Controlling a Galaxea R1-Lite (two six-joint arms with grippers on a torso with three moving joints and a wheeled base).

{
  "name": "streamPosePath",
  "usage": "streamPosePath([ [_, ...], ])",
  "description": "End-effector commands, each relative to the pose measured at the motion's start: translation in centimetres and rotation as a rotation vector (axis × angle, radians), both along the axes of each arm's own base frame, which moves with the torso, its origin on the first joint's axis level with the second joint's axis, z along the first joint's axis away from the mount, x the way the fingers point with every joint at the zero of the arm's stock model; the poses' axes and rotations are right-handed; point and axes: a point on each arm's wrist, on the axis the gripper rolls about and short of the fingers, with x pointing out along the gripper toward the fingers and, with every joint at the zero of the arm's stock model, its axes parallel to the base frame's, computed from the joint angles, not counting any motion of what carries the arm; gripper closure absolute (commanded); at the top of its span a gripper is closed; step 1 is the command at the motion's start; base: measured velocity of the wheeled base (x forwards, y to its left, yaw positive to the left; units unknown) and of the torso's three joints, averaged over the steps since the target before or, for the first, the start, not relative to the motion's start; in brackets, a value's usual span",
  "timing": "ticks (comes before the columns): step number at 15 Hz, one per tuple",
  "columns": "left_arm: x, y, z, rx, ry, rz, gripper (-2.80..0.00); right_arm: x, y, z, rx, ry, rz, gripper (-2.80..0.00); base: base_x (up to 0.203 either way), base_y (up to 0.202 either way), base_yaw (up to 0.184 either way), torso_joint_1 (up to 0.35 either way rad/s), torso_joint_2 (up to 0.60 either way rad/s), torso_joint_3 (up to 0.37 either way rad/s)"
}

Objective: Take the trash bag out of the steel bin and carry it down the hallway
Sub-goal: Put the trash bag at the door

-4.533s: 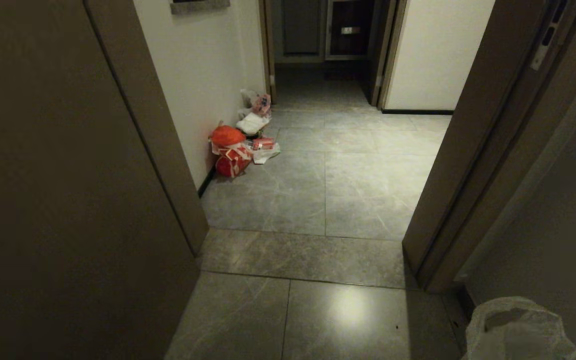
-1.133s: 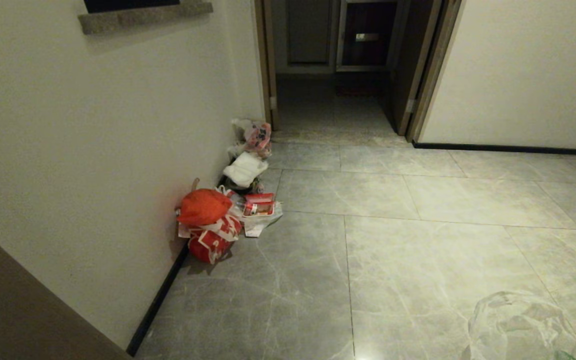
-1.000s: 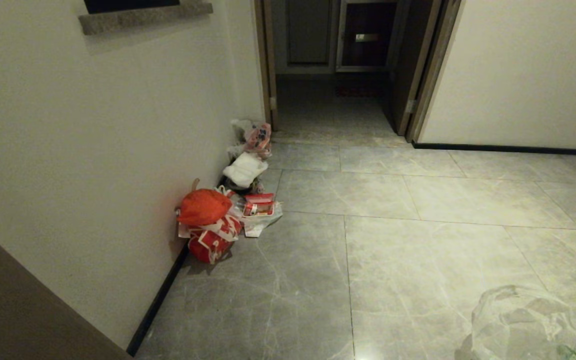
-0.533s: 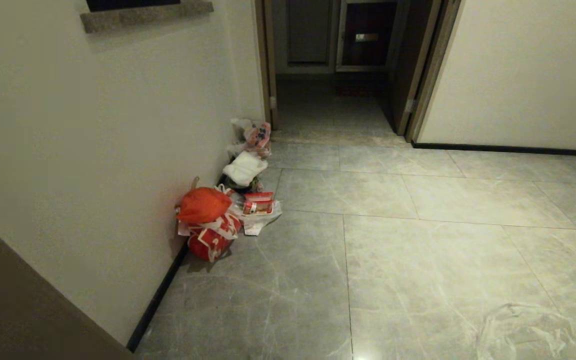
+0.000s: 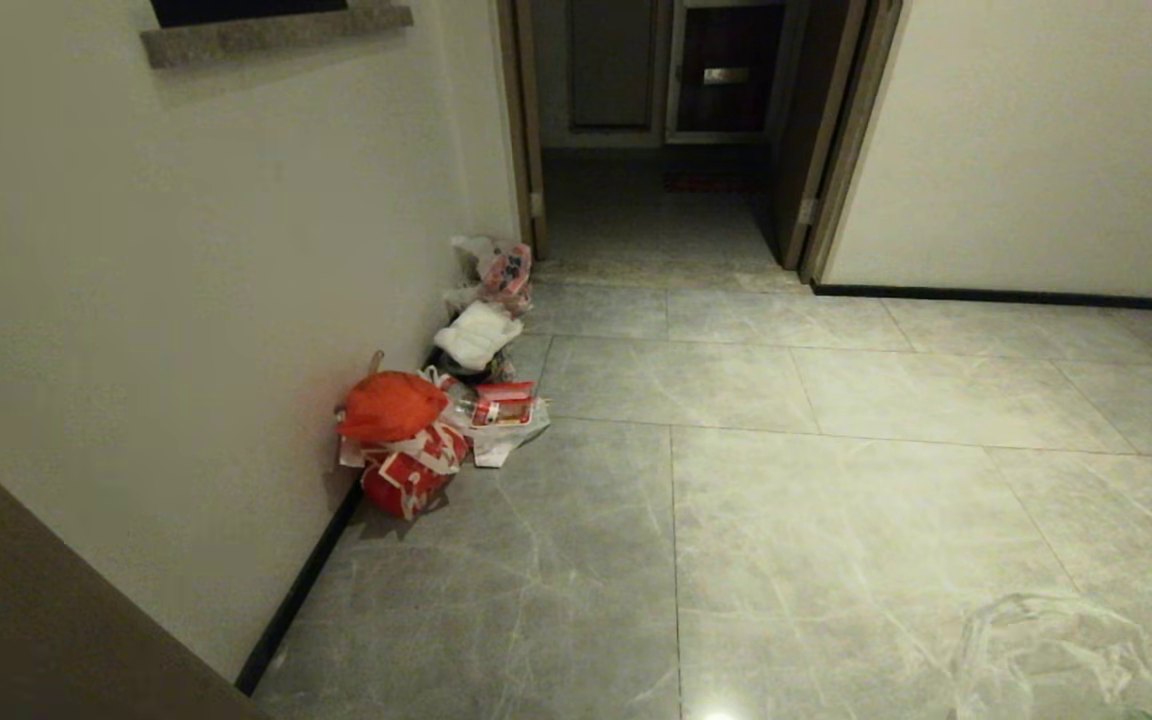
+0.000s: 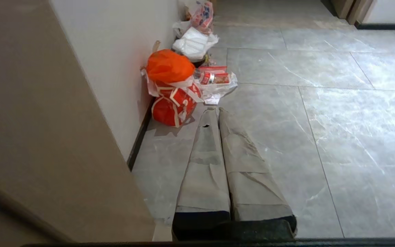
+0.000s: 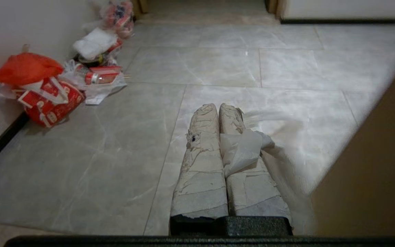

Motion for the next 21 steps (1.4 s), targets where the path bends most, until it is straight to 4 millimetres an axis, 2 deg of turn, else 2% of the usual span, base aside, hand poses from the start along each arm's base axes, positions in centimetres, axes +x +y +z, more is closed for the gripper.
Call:
streamPosePath([
  [1, 0.00, 0.00, -0.04, 0.000, 0.000, 0.002, 0.00, 0.02, 0.00, -0.10, 0.000, 0.003, 0.002, 0.00, 0.000, 0.000, 0.000, 0.000, 0.00, 0.000],
  [8, 0.01, 0.00, -0.04, -0.003, 0.001, 0.002, 0.00, 0.02, 0.00, -0.10, 0.000, 0.003, 0.002, 0.00, 0.013, 0.000, 0.001, 0.001, 0.00, 0.001],
  [21, 0.01, 0.00, -0.04, -0.003, 0.001, 0.002, 0.00, 0.02, -0.01, -0.10, 0.000, 0.003, 0.000, 0.00, 0.194, 0.000, 0.000, 0.005, 0.00, 0.002],
])
